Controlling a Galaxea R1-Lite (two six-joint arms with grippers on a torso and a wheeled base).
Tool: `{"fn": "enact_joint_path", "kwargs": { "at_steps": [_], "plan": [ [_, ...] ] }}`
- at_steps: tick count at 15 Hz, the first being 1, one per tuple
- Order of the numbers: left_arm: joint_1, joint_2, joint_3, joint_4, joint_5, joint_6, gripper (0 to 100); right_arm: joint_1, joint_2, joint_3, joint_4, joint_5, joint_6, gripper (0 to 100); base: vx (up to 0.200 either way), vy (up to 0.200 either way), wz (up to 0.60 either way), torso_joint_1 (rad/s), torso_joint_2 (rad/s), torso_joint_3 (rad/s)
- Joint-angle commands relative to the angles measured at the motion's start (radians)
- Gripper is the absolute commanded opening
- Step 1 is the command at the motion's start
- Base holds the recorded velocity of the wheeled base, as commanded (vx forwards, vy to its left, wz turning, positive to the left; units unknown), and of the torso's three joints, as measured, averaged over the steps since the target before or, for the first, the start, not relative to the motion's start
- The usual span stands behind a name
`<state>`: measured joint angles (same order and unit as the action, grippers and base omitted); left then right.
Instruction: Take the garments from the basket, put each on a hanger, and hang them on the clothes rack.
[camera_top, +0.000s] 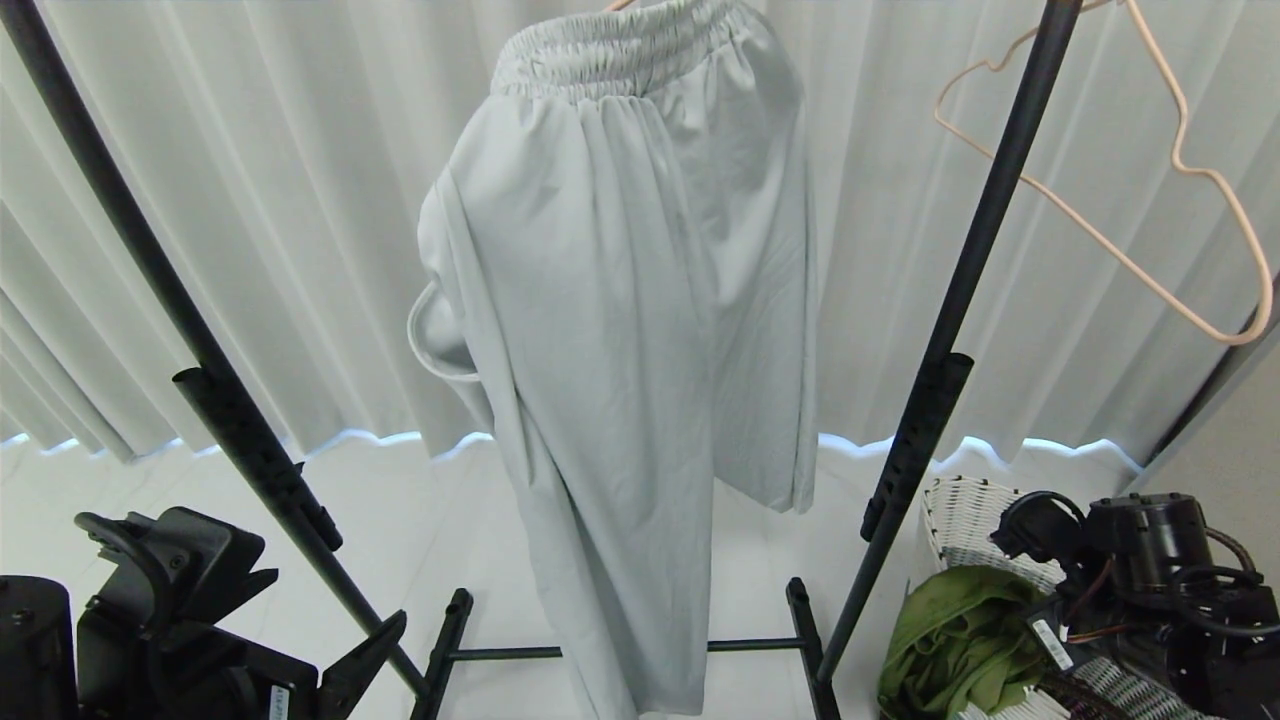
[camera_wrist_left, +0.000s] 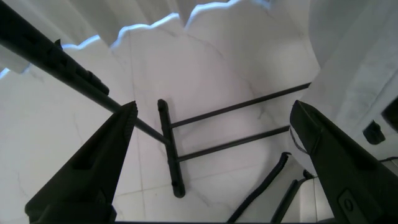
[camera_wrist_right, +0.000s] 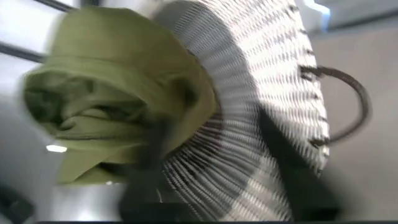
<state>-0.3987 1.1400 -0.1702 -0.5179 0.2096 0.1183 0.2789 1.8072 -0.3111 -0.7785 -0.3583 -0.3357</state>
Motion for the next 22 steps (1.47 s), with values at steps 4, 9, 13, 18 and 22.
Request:
{"fn": "enact_joint_path", "kwargs": {
  "at_steps": [4, 9, 13, 18, 22],
  "plan": [
    [0.000, -0.002, 0.006, -0.001, 0.001, -0.002, 100, 0.003, -0.031, -0.008, -0.011, -0.037, -0.003, 0, 0.000, 0.000, 0.00, 0.000, 0.00, 0.000],
    [0.001, -0.011, 0.041, -0.005, 0.004, 0.001, 100, 0.037, -0.255, -0.105, 0.131, -0.053, -0.071, 0, 0.000, 0.000, 0.00, 0.000, 0.00, 0.000],
    [0.003, -0.049, 0.064, -0.005, 0.008, 0.004, 100, 0.115, -0.436, -0.345, 0.464, -0.053, -0.069, 0, 0.000, 0.000, 0.00, 0.000, 0.00, 0.000],
    [0.003, -0.072, 0.077, -0.005, 0.079, 0.021, 100, 0.327, -0.608, -0.461, 0.745, -0.059, -0.069, 0, -0.080, 0.000, 0.00, 0.003, 0.00, 0.001],
    [0.004, -0.092, 0.077, -0.005, 0.079, 0.021, 100, 0.427, -0.632, -0.461, 0.782, -0.105, -0.069, 0, -0.200, 0.000, 0.00, 0.001, 0.00, -0.001]
  ]
}}
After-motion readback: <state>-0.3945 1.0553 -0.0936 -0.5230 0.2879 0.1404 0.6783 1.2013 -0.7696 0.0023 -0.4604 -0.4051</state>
